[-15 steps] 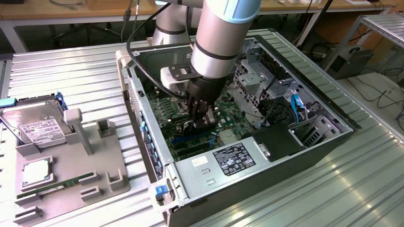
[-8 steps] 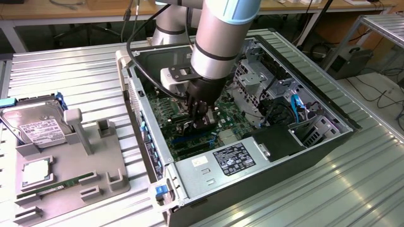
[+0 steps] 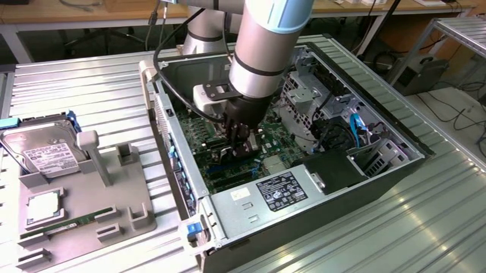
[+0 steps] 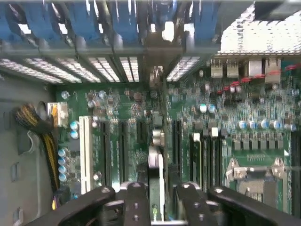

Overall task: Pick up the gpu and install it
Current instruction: 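Insert the gpu into the slot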

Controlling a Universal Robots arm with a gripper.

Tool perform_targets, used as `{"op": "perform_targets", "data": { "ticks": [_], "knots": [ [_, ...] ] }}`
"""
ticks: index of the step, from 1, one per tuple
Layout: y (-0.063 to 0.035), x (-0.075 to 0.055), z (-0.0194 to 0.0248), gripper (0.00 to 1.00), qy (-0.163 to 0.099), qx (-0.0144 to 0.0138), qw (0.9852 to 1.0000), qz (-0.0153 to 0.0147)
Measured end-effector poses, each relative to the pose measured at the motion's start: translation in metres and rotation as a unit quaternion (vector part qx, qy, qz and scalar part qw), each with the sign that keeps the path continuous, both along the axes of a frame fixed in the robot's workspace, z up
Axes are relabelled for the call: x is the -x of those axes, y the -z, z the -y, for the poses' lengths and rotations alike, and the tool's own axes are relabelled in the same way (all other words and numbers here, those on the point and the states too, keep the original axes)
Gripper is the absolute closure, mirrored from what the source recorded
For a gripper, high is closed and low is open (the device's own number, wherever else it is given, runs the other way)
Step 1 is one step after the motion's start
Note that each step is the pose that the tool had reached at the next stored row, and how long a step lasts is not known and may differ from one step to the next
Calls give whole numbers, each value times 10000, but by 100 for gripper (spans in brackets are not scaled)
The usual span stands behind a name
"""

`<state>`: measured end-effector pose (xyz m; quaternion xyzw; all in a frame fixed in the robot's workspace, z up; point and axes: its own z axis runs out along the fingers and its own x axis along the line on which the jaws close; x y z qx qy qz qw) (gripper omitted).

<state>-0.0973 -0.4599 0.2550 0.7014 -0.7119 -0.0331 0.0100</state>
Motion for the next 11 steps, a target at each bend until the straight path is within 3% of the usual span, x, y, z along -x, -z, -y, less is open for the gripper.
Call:
{"op": "perform_targets", "data": {
  "ticks": [1,2,11],
  "knots": [
    [-3,0,0,67,0,3,10000,-2],
    [-6,1,1,60,0,4,10000,-2],
    [-244,0,0,60,-1,3,10000,-2]
  ]
}}
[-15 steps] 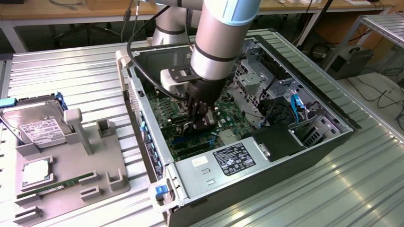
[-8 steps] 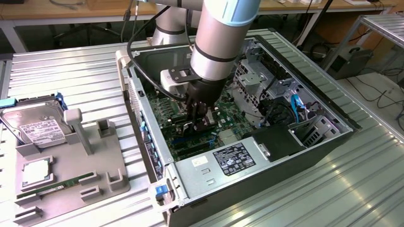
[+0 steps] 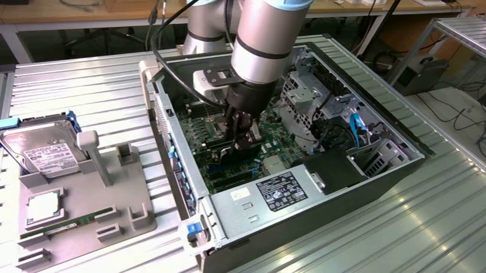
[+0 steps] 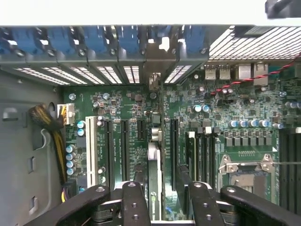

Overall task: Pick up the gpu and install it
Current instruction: 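Press down on the gpu until it lock into place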

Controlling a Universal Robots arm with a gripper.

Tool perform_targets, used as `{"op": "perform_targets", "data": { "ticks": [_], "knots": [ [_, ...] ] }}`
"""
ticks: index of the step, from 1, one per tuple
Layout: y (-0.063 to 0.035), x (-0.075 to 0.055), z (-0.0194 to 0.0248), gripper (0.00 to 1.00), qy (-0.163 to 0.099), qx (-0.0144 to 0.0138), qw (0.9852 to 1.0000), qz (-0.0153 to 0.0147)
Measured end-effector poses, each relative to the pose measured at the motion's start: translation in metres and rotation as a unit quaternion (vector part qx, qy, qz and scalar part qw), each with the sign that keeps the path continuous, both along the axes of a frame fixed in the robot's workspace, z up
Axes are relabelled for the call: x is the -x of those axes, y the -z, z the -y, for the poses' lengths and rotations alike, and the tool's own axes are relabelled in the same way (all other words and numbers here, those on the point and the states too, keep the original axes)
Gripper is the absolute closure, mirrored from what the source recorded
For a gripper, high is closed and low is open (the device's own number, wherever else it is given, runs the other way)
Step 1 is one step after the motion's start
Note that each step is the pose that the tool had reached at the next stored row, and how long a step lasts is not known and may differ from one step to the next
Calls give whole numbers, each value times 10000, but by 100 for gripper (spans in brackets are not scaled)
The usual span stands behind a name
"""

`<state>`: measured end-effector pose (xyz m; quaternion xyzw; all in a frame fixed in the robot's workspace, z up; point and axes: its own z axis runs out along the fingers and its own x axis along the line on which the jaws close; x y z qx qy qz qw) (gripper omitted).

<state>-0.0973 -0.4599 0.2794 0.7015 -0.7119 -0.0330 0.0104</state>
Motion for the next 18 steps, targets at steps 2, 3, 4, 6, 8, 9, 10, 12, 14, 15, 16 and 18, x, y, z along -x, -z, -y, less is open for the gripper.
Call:
{"op": "perform_targets", "data": {
  "ticks": [2,3,4,6,8,9,10,12,14,15,16,18],
  "knots": [
    [-34,2,-2,60,-1,-1,10000,1],
    [-42,3,-4,60,0,0,10000,2],
    [-52,7,-7,62,0,0,10000,4],
    [-64,11,-14,68,-1,1,10000,10],
    [-70,19,-23,75,-2,6,10000,19],
    [-70,26,-26,81,-2,8,10000,29],
    [-69,38,-29,87,-2,10,10000,47],
    [-63,70,-37,89,-3,16,10000,90],
    [-36,124,-54,89,-3,20,9999,141],
    [-21,153,-63,89,-2,22,9999,161],
    [-10,171,-69,89,-2,24,9998,175],
    [8,189,-76,89,-2,33,9998,191]
  ]
}}
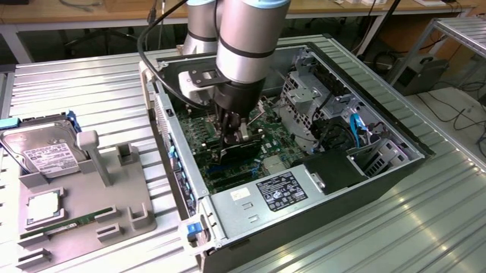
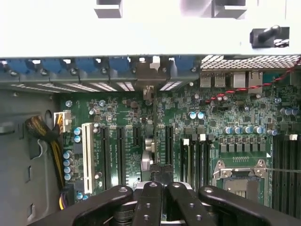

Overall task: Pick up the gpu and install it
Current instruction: 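Press down on the gpu until it lock into place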

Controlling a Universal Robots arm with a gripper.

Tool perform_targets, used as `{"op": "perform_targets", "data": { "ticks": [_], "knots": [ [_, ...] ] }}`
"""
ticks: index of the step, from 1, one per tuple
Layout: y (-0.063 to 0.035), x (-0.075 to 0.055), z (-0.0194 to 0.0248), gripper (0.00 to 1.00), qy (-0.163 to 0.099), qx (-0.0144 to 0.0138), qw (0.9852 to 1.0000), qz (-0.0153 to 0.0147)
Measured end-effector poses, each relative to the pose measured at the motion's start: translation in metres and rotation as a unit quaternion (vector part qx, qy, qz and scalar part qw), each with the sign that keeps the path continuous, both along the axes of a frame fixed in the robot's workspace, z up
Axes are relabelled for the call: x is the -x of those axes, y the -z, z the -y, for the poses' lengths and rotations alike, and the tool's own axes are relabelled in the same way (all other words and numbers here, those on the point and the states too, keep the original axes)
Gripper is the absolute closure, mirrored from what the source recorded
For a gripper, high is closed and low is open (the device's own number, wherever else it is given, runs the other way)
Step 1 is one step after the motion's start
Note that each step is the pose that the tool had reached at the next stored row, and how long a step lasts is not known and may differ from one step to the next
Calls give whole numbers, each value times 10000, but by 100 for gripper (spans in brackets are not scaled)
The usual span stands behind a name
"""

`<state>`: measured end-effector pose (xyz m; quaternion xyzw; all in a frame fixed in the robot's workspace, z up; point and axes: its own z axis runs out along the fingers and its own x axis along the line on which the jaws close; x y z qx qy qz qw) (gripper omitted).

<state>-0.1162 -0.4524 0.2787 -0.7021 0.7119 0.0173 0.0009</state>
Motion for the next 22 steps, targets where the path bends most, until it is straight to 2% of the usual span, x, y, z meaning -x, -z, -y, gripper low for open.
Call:
{"op": "perform_targets", "data": {
  "ticks": [6,10,12,14,16,22],
  "knots": [
    [75,2,-1,89,0,60,10000,7],
    [81,2,-1,89,0,71,10000,6],
    [25,1,-3,89,0,64,10000,11],
    [-137,0,-3,89,0,69,10000,8],
    [-222,-1,-3,89,0,70,10000,7],
    [-226,-1,-3,89,-8,70,10000,7]
  ]
}}
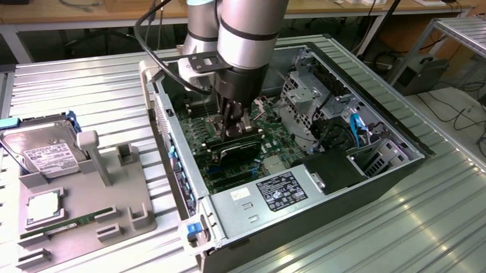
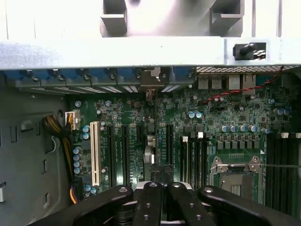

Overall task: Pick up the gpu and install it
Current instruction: 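Press down on the gpu until it lock into place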

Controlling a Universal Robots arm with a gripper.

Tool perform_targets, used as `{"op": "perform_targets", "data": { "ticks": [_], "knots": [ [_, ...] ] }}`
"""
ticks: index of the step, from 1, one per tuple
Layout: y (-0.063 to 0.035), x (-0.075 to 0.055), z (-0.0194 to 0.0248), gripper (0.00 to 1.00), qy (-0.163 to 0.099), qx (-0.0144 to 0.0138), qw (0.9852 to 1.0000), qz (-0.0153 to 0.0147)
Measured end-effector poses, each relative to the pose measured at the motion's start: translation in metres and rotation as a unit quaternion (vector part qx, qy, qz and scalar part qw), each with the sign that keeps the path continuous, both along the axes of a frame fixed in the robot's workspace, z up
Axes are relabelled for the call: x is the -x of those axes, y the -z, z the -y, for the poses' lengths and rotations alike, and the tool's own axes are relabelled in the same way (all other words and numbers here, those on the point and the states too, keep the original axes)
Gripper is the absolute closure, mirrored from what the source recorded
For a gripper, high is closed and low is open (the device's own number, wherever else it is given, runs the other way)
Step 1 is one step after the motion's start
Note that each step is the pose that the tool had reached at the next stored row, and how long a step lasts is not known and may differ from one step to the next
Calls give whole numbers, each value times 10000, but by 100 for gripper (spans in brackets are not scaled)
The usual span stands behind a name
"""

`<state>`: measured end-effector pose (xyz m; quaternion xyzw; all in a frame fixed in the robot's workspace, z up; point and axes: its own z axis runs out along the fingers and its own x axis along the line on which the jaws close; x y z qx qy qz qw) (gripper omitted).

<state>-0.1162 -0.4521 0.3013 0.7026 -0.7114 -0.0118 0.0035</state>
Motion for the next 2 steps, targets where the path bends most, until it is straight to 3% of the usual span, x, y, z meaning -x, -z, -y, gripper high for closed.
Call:
{"op": "perform_targets", "data": {
  "ticks": [2],
  "knots": [
    [0,0,0,89,-2,0,10000,0]
  ]
}}
